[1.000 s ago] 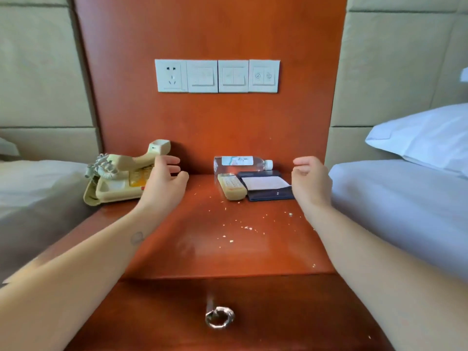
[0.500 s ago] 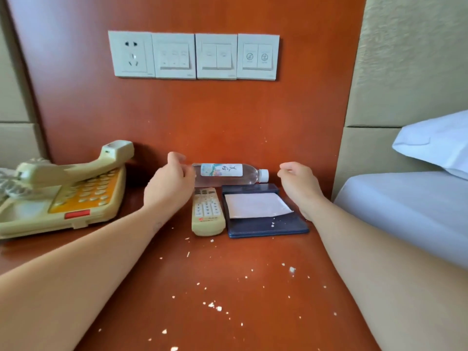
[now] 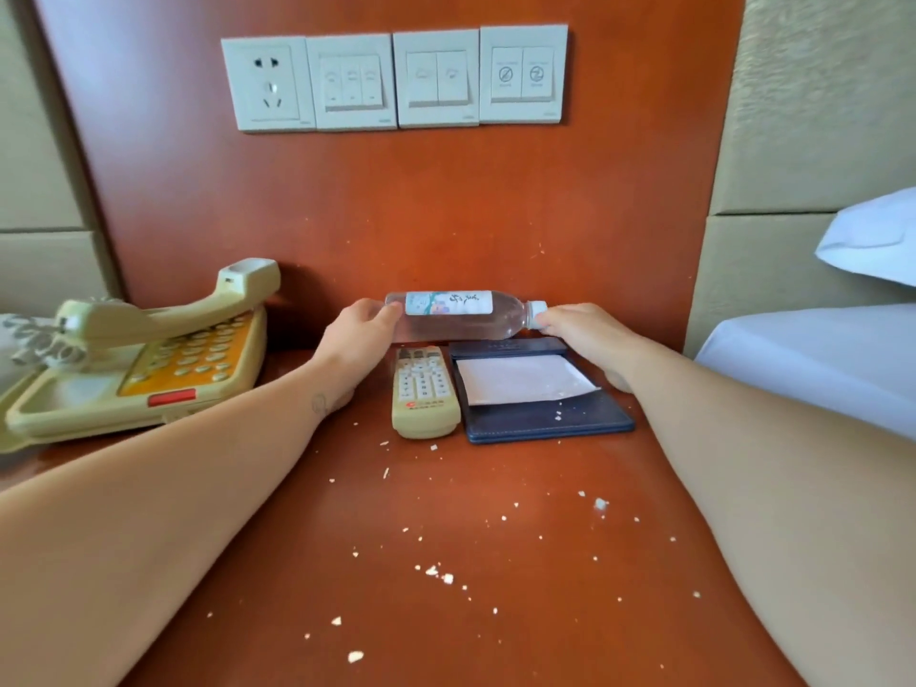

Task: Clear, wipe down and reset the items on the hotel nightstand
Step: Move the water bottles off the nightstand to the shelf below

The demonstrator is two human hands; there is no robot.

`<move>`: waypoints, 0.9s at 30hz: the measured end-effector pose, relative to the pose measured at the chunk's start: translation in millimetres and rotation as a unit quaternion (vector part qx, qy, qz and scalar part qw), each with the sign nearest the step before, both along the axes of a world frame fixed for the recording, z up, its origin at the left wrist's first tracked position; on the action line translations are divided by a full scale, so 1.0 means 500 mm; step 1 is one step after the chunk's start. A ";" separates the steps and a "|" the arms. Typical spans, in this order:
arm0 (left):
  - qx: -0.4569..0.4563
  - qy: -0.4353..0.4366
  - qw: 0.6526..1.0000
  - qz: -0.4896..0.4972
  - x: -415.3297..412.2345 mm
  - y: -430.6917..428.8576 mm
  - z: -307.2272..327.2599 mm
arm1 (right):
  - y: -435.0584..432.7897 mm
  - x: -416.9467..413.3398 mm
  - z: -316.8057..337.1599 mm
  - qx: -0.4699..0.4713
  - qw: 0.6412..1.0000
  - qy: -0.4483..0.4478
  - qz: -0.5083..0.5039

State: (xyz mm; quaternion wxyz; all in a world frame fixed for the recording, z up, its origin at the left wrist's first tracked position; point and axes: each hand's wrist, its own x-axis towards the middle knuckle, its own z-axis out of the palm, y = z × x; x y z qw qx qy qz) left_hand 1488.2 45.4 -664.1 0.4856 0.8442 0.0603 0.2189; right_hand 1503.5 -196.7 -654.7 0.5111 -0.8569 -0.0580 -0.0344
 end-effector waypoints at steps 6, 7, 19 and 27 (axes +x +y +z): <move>-0.018 -0.130 0.990 -0.051 -0.034 -0.008 0.004 | -0.029 -0.033 -0.003 0.153 0.977 -0.138 -0.044; -0.010 -0.130 0.990 -0.063 -0.042 -0.010 0.005 | -0.032 -0.041 -0.005 0.163 0.973 -0.150 -0.063; -0.141 -0.210 0.954 -0.159 -0.242 -0.034 0.047 | -0.049 -0.211 0.006 0.309 0.931 -0.195 -0.025; -0.320 -0.166 0.911 -0.201 -0.437 -0.010 0.031 | 0.024 -0.437 -0.002 0.425 0.890 -0.166 0.010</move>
